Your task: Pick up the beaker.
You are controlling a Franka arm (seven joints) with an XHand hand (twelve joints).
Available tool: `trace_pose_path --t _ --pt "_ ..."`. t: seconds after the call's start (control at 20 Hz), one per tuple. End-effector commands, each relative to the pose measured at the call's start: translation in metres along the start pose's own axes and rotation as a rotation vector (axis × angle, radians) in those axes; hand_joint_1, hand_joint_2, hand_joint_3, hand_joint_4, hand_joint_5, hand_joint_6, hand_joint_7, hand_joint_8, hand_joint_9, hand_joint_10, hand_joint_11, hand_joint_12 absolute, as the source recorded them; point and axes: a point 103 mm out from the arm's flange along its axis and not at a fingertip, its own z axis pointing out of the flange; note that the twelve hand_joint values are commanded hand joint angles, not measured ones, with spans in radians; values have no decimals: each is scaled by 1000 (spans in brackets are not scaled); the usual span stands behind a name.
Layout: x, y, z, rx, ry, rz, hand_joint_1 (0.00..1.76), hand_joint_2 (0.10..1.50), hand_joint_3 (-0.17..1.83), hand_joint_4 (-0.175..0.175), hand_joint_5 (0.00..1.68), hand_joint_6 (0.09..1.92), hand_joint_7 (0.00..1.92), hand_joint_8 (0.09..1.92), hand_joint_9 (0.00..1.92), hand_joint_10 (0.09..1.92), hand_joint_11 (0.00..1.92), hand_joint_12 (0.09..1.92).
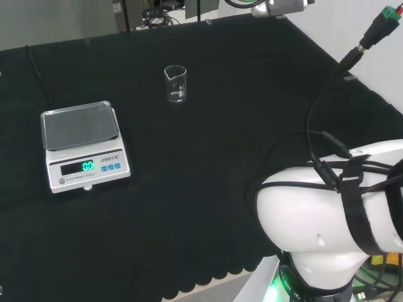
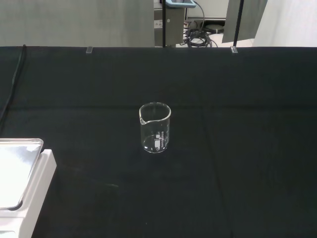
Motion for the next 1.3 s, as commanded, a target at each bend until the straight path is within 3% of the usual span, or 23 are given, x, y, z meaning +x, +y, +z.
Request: trace_pose_path --t 0.05,0.35,0.55,0.8,1.3 --pt "-1 1 1 -6 -8 2 481 662 207 11 6 87 0 625 170 861 25 1525" --pt "-4 9 8 2 -4 11 488 675 201 7 5 87 0 620 133 878 0 1526" --pt "-8 30 21 26 3 25 488 676 200 7 4 87 0 619 132 880 0 1524" --pt "-10 77 44 52 8 23 488 676 198 7 4 87 0 617 130 882 0 1522" --pt "-4 176 106 135 3 -29 488 679 192 6 0 87 0 587 123 888 0 1510"
